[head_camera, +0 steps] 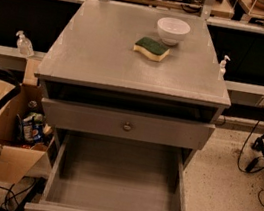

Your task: Place green jalapeno chip bag into middle drawer

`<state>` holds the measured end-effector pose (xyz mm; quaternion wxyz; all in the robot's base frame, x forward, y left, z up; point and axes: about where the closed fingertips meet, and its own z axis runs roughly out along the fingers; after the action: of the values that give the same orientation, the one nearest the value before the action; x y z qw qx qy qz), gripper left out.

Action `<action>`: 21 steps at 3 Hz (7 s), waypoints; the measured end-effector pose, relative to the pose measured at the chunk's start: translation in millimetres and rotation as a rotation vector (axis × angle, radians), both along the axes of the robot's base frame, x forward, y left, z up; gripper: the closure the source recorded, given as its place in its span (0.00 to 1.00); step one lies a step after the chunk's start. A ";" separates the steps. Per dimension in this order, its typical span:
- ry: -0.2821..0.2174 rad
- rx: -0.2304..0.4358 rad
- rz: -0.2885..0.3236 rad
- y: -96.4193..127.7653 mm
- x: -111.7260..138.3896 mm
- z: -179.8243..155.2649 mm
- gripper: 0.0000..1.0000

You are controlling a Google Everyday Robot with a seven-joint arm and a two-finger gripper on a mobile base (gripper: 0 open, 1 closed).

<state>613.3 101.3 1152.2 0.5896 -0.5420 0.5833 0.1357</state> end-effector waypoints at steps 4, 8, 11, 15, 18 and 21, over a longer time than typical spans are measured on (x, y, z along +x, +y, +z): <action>0.062 0.027 0.021 -18.4 -89.5 -49.6 1.00; 0.401 0.173 -0.204 -189.7 -148.2 -306.2 1.00; 0.467 0.120 -0.268 -213.4 -141.6 -332.1 1.00; 0.722 0.173 0.018 -104.9 -97.0 -579.8 1.00; 0.758 0.171 0.075 -72.3 -94.8 -620.2 0.58; 0.760 0.171 0.085 -67.3 -96.5 -620.3 0.00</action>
Offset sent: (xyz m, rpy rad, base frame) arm -0.0723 0.0106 0.0006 0.0146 -0.0215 0.0586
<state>516.8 34.1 531.8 0.3683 -0.4256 0.7237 0.3992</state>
